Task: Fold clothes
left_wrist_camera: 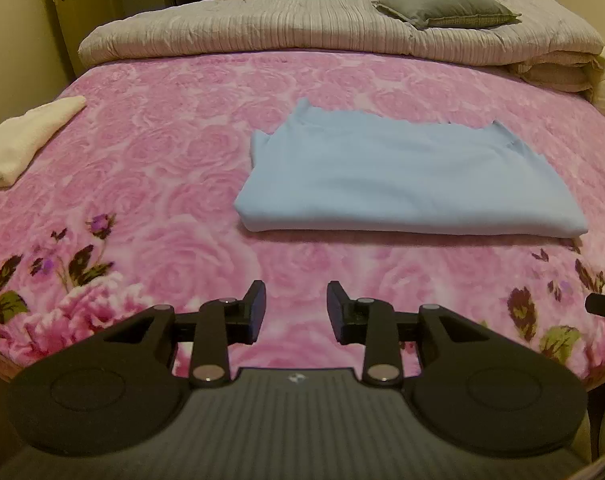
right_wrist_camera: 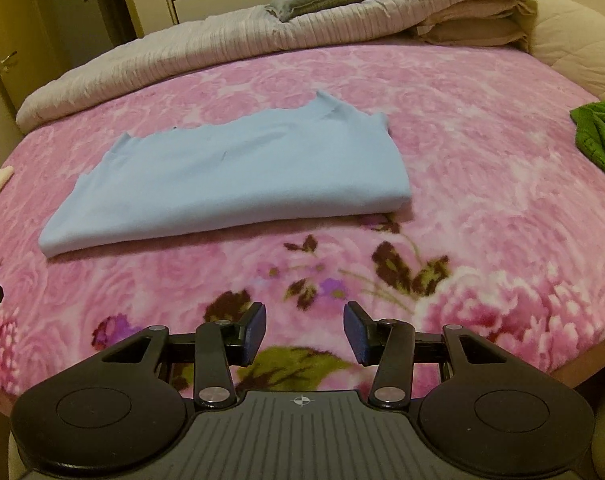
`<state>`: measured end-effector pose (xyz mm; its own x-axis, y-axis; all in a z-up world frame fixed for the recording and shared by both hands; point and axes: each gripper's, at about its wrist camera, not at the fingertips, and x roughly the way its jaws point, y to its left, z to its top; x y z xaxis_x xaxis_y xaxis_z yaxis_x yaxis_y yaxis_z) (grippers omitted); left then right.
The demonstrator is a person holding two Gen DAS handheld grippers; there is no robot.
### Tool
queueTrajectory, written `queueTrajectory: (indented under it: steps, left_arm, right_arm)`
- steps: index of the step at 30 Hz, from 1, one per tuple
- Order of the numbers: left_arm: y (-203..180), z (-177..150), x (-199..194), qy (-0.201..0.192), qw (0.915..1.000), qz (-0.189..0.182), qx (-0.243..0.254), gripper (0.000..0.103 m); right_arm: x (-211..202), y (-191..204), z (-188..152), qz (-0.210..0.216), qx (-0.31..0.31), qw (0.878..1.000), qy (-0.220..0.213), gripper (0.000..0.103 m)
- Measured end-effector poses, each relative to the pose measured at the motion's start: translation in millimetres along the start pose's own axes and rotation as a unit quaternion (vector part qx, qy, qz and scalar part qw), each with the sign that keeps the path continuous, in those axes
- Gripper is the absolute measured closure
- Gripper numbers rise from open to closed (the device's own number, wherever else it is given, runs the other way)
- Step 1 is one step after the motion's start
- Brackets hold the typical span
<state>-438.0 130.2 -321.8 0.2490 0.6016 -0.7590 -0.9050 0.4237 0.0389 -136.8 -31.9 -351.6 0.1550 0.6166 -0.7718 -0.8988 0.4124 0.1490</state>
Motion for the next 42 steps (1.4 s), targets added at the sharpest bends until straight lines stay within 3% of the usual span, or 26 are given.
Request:
queueTrajectory:
  steps: [3, 5, 8, 10, 13, 15, 17, 21, 23, 24, 25, 26, 28, 31, 33, 38, 42]
  left_arm:
    - [4.5, -0.3, 4.5, -0.004, 0.9998, -0.015, -0.013, 0.070]
    - [17.3, -0.8, 14.7, 0.001, 0.9970, -0.059, -0.050, 0.064]
    - [51.8, -3.5, 45.1, 0.014, 0.9750, -0.140, -0.172, 0.062]
    - [72.9, -5.7, 66.5, 0.018, 0.9512, -0.175, -0.254, 0.061]
    - [91.0, -1.1, 97.0, 0.014, 0.9261, -0.183, -0.330, 0.060]
    - [95.4, 7.0, 118.4, 0.018, 0.9169, -0.184, -0.354, 0.058]
    - [98.5, 12.9, 139.9, 0.028, 0.9080, -0.176, -0.379, 0.058]
    - [102.3, 17.3, 172.2, 0.032, 0.8933, -0.166, -0.416, 0.060]
    - [99.3, 20.9, 180.4, 0.025, 0.8981, -0.161, -0.408, 0.064]
    - [97.1, 23.1, 182.2, 0.021, 0.9044, -0.154, -0.397, 0.073]
    - [94.9, 25.5, 184.0, 0.018, 0.9115, -0.146, -0.384, 0.085]
    - [92.8, 27.4, 185.0, 0.014, 0.9192, -0.140, -0.368, 0.089]
    - [90.7, 24.3, 179.9, 0.001, 0.9267, -0.137, -0.350, 0.093]
    - [85.4, 16.2, 162.0, -0.021, 0.9363, -0.130, -0.326, 0.095]
    - [80.2, 9.6, 144.1, -0.031, 0.9430, -0.124, -0.307, 0.095]
    - [82.6, -24.6, 88.9, -0.032, 0.9427, -0.142, -0.300, 0.095]
    - [87.1, -51.8, 65.2, 0.010, 0.9472, -0.143, -0.287, 0.094]
  right_arm:
    - [3.0, -4.3, 0.0, 0.008, 0.011, 1.000, 0.001, 0.056]
    - [6.1, -10.0, 0.1, 0.020, 0.028, 0.999, 0.000, 0.056]
    - [17.0, -34.5, 0.4, 0.081, 0.117, 0.990, 0.000, 0.056]
    - [31.0, -56.1, -0.3, 0.132, 0.199, 0.971, -0.001, 0.056]
    - [57.5, -86.1, -2.9, 0.189, 0.323, 0.927, -0.007, 0.055]
    - [75.1, -100.3, -3.2, 0.213, 0.388, 0.896, -0.019, 0.056]
    - [92.7, -108.4, 0.8, 0.214, 0.437, 0.873, -0.029, 0.056]
    - [124.5, -114.0, 12.7, 0.202, 0.488, 0.848, -0.043, 0.056]
    - [135.2, -114.0, 19.9, 0.193, 0.498, 0.844, -0.054, 0.056]
    - [139.1, -113.8, 23.8, 0.187, 0.499, 0.844, -0.060, 0.058]
    - [142.7, -113.7, 27.7, 0.179, 0.499, 0.845, -0.065, 0.077]
    - [145.1, -114.2, 31.4, 0.168, 0.493, 0.852, -0.059, 0.089]
    - [143.5, -113.2, 35.2, 0.155, 0.474, 0.865, -0.057, 0.093]
    - [130.4, -109.2, 35.8, 0.147, 0.439, 0.884, -0.066, 0.097]
    - [117.3, -107.9, 33.0, 0.146, 0.428, 0.889, -0.067, 0.097]
    - [72.6, -114.6, 3.1, 0.155, 0.423, 0.891, -0.055, 0.097]
    - [41.3, -118.9, -33.1, 0.159, 0.411, 0.897, -0.038, 0.095]
